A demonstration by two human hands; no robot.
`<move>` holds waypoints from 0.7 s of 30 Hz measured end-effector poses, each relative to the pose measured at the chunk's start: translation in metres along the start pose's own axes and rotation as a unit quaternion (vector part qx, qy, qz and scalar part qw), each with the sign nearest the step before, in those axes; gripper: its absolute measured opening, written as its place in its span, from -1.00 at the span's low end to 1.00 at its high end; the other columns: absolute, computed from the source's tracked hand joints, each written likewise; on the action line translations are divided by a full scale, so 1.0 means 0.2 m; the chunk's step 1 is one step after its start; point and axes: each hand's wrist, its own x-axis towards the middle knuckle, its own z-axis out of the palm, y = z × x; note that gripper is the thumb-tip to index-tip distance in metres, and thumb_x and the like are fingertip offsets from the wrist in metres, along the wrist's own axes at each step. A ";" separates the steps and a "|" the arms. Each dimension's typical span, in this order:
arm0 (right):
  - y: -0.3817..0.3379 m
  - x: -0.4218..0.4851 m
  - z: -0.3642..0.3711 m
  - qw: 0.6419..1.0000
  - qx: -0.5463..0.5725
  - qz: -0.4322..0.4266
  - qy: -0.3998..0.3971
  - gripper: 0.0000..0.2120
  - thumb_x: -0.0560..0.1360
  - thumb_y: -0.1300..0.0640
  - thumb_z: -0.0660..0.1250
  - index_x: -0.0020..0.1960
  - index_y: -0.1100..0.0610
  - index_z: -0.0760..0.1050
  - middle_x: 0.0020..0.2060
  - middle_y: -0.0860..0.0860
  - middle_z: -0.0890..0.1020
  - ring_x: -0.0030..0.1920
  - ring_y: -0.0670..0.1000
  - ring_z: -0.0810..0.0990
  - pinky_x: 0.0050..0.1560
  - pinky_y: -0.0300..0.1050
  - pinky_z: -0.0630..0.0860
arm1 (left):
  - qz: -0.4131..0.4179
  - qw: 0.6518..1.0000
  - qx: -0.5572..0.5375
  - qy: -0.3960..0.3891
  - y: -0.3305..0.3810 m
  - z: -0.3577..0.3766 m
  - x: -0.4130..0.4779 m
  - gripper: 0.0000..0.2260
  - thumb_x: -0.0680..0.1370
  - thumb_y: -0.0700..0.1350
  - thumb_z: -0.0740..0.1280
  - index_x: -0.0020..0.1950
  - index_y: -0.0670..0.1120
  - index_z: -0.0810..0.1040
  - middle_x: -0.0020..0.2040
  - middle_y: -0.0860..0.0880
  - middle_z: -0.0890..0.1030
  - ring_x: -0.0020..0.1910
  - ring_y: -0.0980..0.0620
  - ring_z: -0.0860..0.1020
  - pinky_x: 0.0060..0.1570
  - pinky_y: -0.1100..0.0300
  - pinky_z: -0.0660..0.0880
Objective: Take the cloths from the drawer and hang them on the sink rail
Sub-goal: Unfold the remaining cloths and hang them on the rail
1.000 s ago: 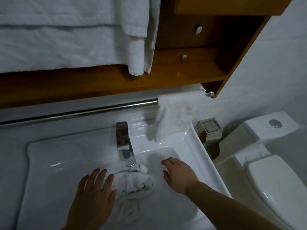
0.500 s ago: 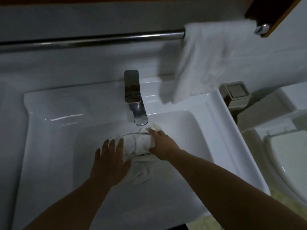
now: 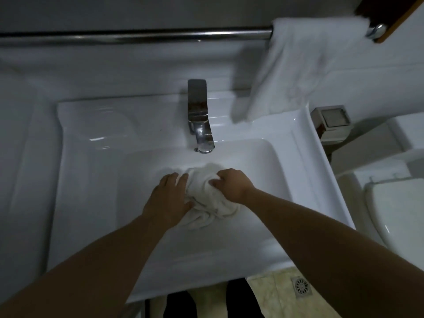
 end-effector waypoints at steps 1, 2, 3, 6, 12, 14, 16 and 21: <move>-0.05 -0.05 -0.07 1.000 0.013 -0.003 -0.001 -0.62 0.62 -0.13 0.23 -0.28 0.07 0.44 -0.29 0.00 0.55 -0.09 0.15 0.52 -0.10 -0.13 0.29 | 0.002 1.000 -0.013 0.010 0.02 -0.06 -0.05 -0.25 0.55 0.19 0.33 0.61 -0.07 0.08 0.57 -0.15 0.18 0.56 -0.15 0.10 0.49 -0.01 0.20; -0.11 -0.11 -0.14 1.000 0.026 -0.005 -0.001 -0.57 0.62 -0.15 0.22 -0.36 0.03 0.36 -0.39 -0.05 0.46 -0.16 0.11 0.49 -0.11 -0.14 0.29 | 0.011 1.000 -0.019 0.018 0.04 -0.12 -0.11 -0.24 0.55 0.19 0.34 0.61 -0.07 0.09 0.57 -0.15 0.19 0.55 -0.14 0.11 0.49 0.00 0.20; -0.18 -0.17 -0.23 0.999 0.042 -0.010 -0.004 -0.53 0.62 -0.17 0.21 -0.40 0.02 0.34 -0.43 -0.07 0.42 -0.21 0.07 0.48 -0.12 -0.13 0.31 | 0.025 0.999 -0.019 0.023 0.06 -0.18 -0.17 -0.23 0.53 0.20 0.36 0.61 -0.06 0.10 0.57 -0.14 0.20 0.55 -0.14 0.12 0.49 -0.01 0.21; -0.36 -0.33 -0.47 0.995 0.091 -0.016 -0.021 -0.43 0.63 -0.20 0.17 -0.42 0.13 0.42 -0.50 -0.03 0.43 -0.40 -0.05 0.44 -0.28 -0.21 0.35 | 0.077 0.996 -0.011 0.043 0.13 -0.40 -0.33 -0.20 0.50 0.23 0.39 0.61 -0.02 0.12 0.57 -0.12 0.21 0.55 -0.12 0.14 0.47 -0.04 0.24; -0.68 -0.60 -0.87 0.978 0.208 -0.003 -0.020 -0.54 0.63 -0.22 0.15 -0.08 0.15 0.57 -0.39 -0.02 0.56 -0.37 -0.05 0.51 -0.44 -0.27 0.42 | 0.075 0.980 -0.060 0.175 0.26 -0.88 -0.52 -0.19 0.44 0.27 0.43 0.56 -0.01 0.20 0.51 -0.06 0.34 0.49 -0.09 0.26 0.43 0.00 0.30; -0.76 -0.66 -0.95 0.971 0.238 -0.016 -0.027 -0.52 0.62 -0.25 0.13 0.03 0.13 0.59 -0.32 -0.02 0.61 -0.32 -0.04 0.56 -0.44 -0.26 0.43 | 0.078 0.976 -0.078 0.188 0.28 -0.98 -0.58 -0.20 0.43 0.29 0.43 0.55 0.00 0.23 0.48 -0.04 0.37 0.44 -0.08 0.33 0.39 0.05 0.32; -0.82 -0.71 -0.98 0.961 0.274 -0.024 -0.037 -0.51 0.60 -0.28 0.15 0.01 0.12 0.58 -0.36 -0.01 0.62 -0.34 -0.02 0.55 -0.40 -0.20 0.38 | 0.069 0.980 -0.105 0.156 0.30 -1.03 -0.64 -0.16 0.41 0.31 0.43 0.56 0.03 0.20 0.48 -0.01 0.39 0.41 -0.05 0.38 0.37 0.05 0.36; -0.95 -0.79 -1.02 0.916 0.396 -0.030 -0.057 -0.49 0.57 -0.27 0.23 -0.04 0.19 0.56 -0.44 0.09 0.50 -0.48 0.04 0.38 -0.44 -0.14 0.18 | 0.043 0.972 -0.178 0.149 0.34 -1.14 -0.72 -0.09 0.35 0.38 0.43 0.57 0.09 0.14 0.44 0.03 0.46 0.31 -0.01 0.50 0.29 -0.04 0.50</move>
